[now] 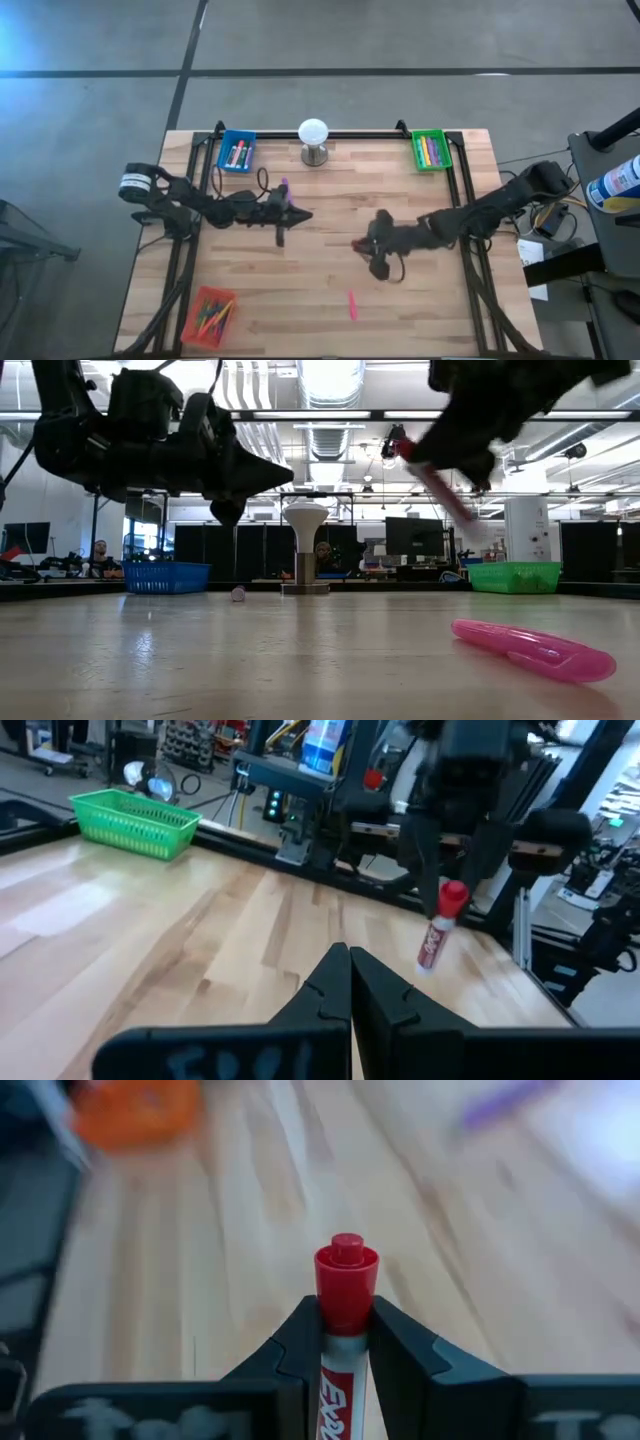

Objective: Pick & Place Markers
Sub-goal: Put the red marker pen into the blue bin

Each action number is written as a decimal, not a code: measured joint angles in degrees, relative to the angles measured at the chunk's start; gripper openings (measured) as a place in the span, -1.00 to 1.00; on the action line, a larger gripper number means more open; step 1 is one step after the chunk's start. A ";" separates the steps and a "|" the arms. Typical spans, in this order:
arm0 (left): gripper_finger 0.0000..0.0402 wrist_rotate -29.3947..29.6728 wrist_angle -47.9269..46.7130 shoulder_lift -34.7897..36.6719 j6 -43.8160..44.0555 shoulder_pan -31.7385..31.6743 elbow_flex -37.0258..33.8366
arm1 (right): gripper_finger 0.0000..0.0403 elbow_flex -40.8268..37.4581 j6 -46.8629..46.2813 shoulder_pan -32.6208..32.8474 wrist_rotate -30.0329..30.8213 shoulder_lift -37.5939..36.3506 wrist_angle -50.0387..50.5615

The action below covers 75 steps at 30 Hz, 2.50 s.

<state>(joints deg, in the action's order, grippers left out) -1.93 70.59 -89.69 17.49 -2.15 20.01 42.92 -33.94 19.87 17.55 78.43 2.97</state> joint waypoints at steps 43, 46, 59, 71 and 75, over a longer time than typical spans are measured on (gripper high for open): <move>-0.52 -7.80 -27.95 0.13 -4.34 0.51 25.10 | -0.65 -6.64 24.05 -14.68 -8.57 0.40 -46.90; -0.70 -7.93 -28.00 0.13 -5.40 0.52 25.71 | -0.64 -6.56 23.89 -14.63 -8.55 0.40 -47.35; -0.76 5.16 -55.67 14.16 -4.14 -1.56 25.83 | -0.20 -6.56 27.21 -14.62 -4.54 -5.29 -40.62; -0.76 21.03 -106.74 31.50 9.21 -27.92 28.72 | -0.25 -6.67 28.81 -14.61 -3.89 -8.78 -31.46; -0.76 12.99 -106.25 28.06 3.76 -40.97 28.72 | -0.31 -6.71 28.58 -14.52 -3.89 -8.03 -31.09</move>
<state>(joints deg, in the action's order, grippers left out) 11.06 -35.66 -61.63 21.25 -43.12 48.73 36.21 -5.36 5.35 13.66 70.39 -28.12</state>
